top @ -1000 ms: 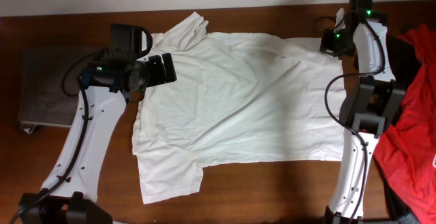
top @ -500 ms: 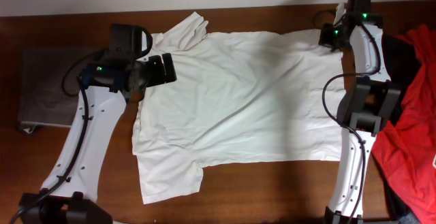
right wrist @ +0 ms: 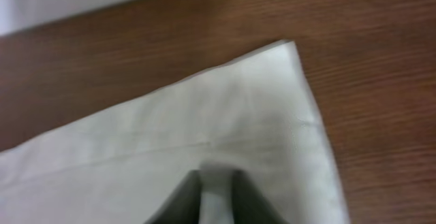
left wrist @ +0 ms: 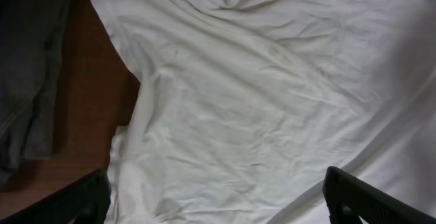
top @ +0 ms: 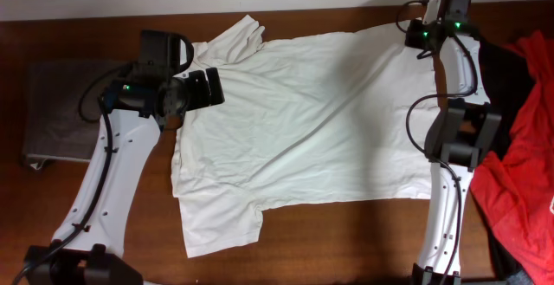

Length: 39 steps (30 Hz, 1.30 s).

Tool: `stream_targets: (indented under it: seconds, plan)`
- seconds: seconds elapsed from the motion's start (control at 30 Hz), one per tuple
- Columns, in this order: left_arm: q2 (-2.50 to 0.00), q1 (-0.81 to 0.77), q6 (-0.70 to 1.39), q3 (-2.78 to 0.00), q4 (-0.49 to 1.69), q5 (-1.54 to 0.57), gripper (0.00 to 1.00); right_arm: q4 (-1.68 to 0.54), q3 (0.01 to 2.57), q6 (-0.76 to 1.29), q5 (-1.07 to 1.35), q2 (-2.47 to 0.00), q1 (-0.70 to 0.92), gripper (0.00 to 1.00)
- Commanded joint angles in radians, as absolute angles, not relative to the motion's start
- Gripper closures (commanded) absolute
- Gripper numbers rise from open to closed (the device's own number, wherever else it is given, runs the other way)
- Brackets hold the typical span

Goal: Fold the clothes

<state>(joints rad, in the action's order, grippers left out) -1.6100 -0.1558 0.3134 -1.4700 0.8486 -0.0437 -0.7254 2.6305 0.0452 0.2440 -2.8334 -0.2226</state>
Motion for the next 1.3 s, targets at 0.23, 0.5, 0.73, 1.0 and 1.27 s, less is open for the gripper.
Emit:
stream_targets:
  seconds: [0.23, 0.5, 0.73, 1.0, 1.27]
  plan:
    - [-1.6, -0.154, 0.309, -1.478, 0.847, -0.036, 0.01, -1.1, 3.121, 0.041, 0.291, -2.806, -0.218, 0.01]
    - [-1.6, -0.154, 0.309, -1.478, 0.847, -0.036, 0.01, -1.46, 3.142, 0.064, 0.178, -2.565, -0.25, 0.01]
    - [-1.6, -0.154, 0.309, -1.478, 0.847, -0.036, 0.01, -1.649, 3.142, 0.068, 0.163, -2.407, -0.299, 0.01]
    - [-1.6, -0.154, 0.309, -1.478, 0.847, -0.036, 0.01, -1.699, 3.142, 0.068, 0.168, -2.236, -0.329, 0.01]
    - [-1.6, -0.154, 0.309, -1.478, 0.847, -0.036, 0.01, -1.699, 2.897, 0.113, 0.209, -1.858, -0.327, 0.01]
